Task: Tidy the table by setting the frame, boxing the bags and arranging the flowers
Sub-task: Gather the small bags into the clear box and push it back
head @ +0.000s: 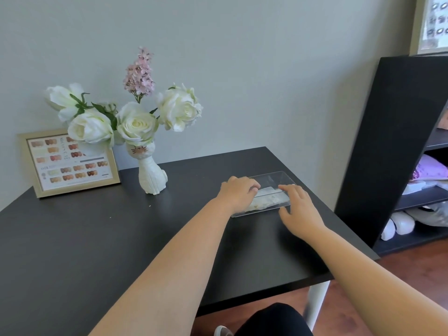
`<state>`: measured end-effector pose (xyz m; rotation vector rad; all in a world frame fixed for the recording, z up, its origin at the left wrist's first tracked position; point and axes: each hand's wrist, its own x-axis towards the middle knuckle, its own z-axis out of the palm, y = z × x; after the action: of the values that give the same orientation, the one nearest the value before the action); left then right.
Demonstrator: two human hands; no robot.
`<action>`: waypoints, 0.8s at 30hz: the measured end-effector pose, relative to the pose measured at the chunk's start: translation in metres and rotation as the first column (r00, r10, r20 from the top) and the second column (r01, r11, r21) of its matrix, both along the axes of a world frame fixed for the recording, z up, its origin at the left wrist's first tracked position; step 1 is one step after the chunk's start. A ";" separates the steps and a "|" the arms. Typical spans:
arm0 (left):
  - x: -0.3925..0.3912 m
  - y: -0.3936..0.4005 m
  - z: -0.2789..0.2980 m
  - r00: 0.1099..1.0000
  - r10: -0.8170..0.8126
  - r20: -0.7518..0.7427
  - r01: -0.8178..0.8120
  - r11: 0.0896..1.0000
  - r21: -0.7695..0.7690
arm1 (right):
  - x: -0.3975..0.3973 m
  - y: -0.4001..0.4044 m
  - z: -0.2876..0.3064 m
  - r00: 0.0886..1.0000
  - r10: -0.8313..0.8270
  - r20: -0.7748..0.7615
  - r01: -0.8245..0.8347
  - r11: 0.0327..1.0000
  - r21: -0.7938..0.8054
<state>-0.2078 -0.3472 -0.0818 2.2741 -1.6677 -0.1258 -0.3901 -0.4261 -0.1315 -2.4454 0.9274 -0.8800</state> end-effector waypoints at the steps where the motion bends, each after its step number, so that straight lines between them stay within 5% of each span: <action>1: 0.002 0.003 -0.002 1.000 0.015 0.015 -0.014 0.998 -0.061 | 0.000 0.000 -0.001 1.000 -0.006 -0.017 0.006 1.000 -0.020; 12: 0.018 0.032 -0.029 0.953 0.143 -0.266 -0.176 0.979 -0.104 | -0.001 0.004 -0.008 0.997 -0.072 -0.038 0.068 0.992 -0.104; 24: 0.013 0.037 -0.041 0.941 0.151 -0.302 -0.210 0.963 -0.172 | -0.001 0.005 -0.009 0.993 -0.099 -0.065 0.091 0.989 -0.118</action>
<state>-0.1951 -0.3099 -0.1224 2.1265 -1.2586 -0.2214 -0.3915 -0.4207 -0.1404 -2.5631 1.0538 -0.9082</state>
